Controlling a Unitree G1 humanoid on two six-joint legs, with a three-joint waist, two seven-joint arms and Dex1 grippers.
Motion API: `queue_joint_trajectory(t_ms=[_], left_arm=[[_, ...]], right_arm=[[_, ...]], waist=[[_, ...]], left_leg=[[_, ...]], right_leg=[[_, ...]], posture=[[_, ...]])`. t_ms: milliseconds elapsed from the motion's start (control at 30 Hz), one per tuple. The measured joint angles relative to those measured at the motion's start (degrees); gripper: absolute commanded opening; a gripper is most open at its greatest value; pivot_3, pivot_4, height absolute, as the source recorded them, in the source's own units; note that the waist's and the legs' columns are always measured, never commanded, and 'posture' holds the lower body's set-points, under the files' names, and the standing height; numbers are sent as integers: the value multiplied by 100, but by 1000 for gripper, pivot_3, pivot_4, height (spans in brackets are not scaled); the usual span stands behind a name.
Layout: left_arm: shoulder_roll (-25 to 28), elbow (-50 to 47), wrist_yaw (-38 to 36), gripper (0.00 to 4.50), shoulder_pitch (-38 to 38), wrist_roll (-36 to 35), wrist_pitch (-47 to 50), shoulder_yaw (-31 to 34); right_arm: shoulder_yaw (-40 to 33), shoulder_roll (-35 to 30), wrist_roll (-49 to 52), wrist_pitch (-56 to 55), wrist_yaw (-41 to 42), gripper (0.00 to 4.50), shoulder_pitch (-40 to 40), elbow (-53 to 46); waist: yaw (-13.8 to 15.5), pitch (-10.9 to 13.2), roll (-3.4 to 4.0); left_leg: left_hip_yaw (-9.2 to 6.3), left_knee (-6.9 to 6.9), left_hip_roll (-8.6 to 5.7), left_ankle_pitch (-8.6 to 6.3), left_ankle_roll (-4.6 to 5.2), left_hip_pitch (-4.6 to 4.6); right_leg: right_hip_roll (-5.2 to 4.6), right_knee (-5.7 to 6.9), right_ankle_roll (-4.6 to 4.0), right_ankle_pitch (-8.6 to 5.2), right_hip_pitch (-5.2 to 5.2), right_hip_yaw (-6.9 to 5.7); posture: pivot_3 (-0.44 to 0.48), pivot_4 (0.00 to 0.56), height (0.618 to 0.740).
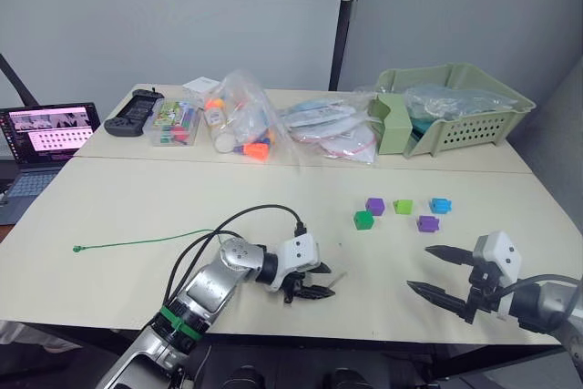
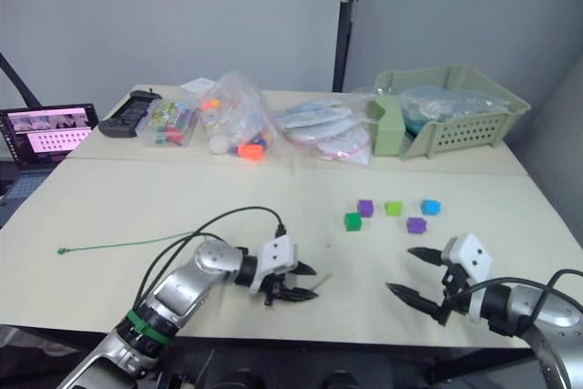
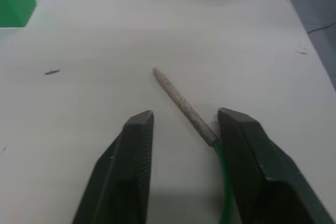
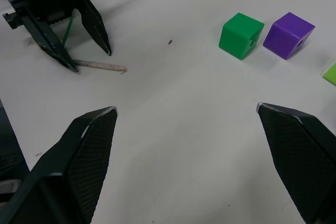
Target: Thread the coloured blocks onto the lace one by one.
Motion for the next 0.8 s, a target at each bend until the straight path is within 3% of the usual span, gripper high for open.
queue_joint_trajectory(t_ms=[100,500,633,800], left_arm=[[37,-10,26,25,-16,15,63,11],[161,126,-240,25,-282,-8,144,55],[622,94,-644,25,-527,-168,381,170],[1595,-349,-1285,25,-693,-472,788,612]], right_arm=[[-1,0,0,12,-8,4500,-30,0],[2,95,-7,46,-138,4500,-264,12],[2,199,-44,46,-299,4500,-273,14],[2,543,-140,245,-948,4500,-256,-41]], waist=[[-19,0,0],[-75,1,-1],[-118,2,-1],[-105,5,1]], left_leg=[[-1,-1,3,0,0,0],[-4,-4,4,0,0,-2],[-4,-8,9,0,0,-7],[-6,-9,8,0,0,-21]], right_leg=[[3,0,0,0,-1,-1],[6,0,1,-1,-6,-2],[11,4,-2,-2,-17,-1],[8,3,-10,1,-30,-2]], posture=[[0,150,740],[0,150,740],[0,150,740],[0,150,740]])
